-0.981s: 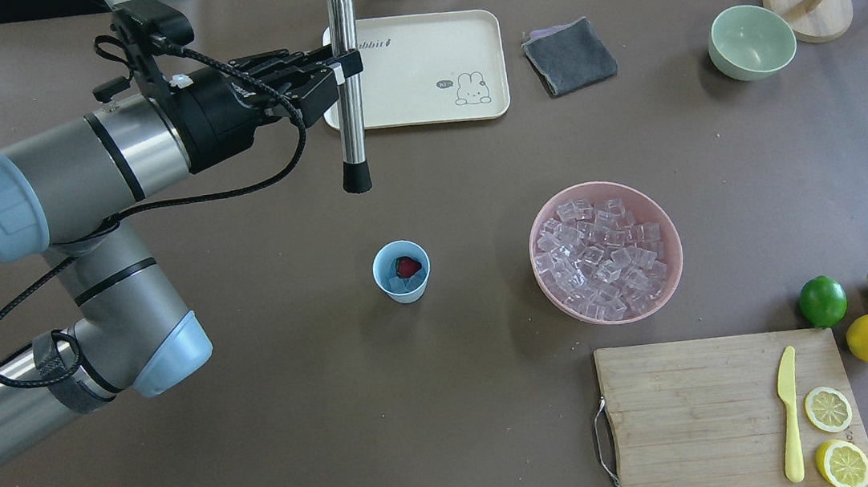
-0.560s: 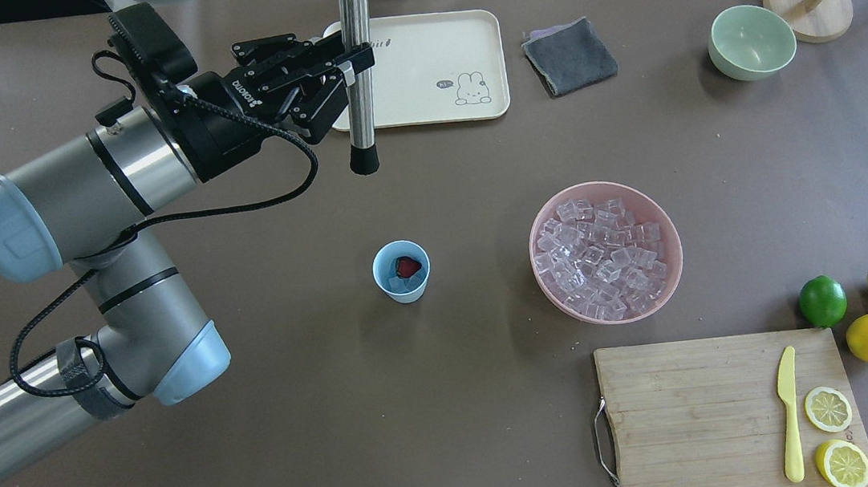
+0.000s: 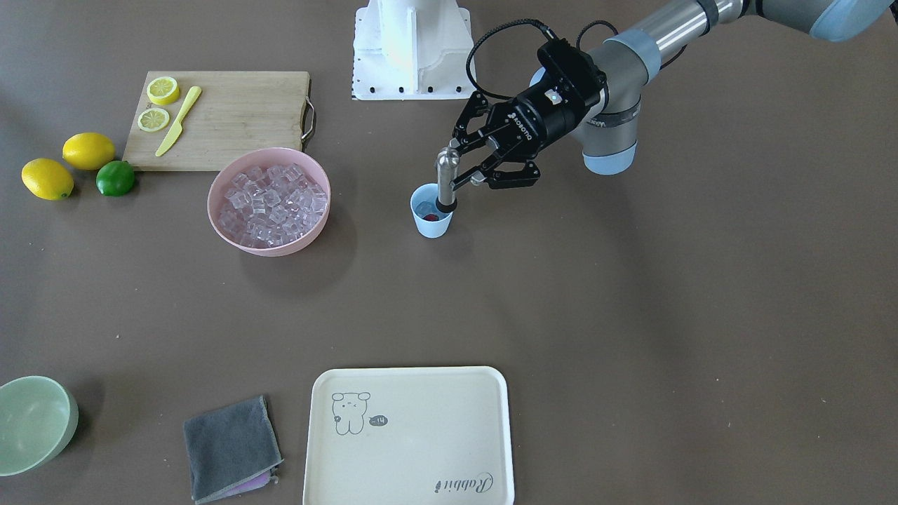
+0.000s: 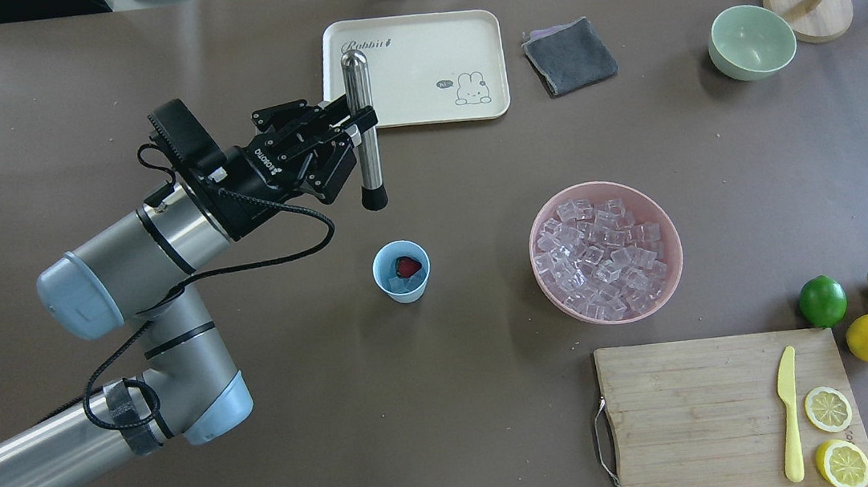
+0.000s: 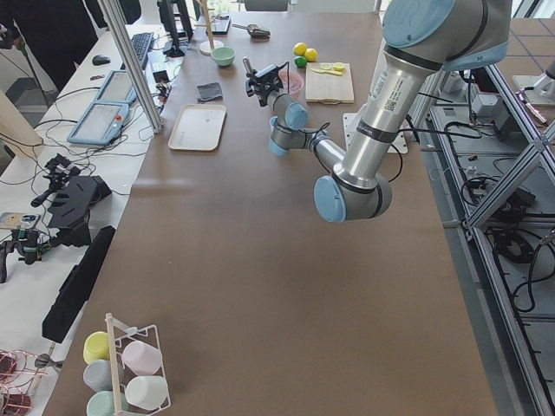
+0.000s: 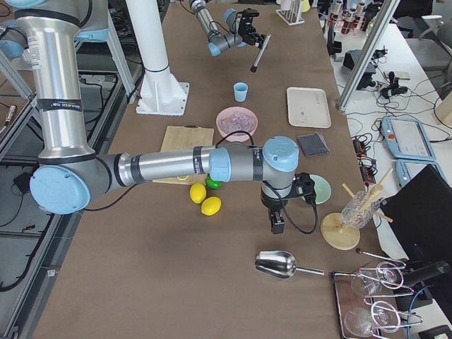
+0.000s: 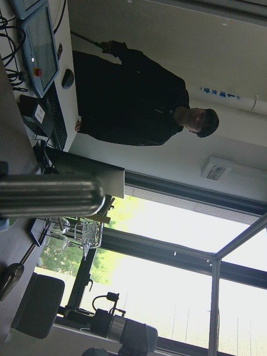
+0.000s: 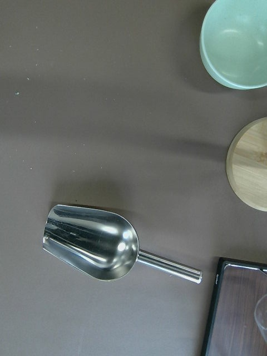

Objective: Mash ice and strawberries in cup
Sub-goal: 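Lower the pestle tip into the cup with the left gripper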

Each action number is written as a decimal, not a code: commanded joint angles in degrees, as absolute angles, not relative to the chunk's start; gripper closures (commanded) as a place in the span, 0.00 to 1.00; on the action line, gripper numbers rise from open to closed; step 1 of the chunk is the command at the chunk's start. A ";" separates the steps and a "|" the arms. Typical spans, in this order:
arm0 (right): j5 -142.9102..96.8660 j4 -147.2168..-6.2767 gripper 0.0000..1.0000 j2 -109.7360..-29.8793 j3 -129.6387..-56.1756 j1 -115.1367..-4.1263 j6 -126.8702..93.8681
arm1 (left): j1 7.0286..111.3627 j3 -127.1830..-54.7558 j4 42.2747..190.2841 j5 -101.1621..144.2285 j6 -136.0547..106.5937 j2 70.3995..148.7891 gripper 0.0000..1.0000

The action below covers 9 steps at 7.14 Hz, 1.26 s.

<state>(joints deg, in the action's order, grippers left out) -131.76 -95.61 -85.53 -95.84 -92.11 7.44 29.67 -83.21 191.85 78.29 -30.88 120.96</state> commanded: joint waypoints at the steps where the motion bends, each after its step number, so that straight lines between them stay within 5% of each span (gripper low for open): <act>1: -131.75 -95.54 0.00 -85.52 -95.89 -92.02 7.47 | 24.63 -78.17 197.37 73.50 -27.33 121.46 1.00; 9: -131.66 -95.54 0.00 -85.69 -95.45 -92.11 7.73 | 20.74 -75.23 198.02 72.77 -27.25 121.73 1.00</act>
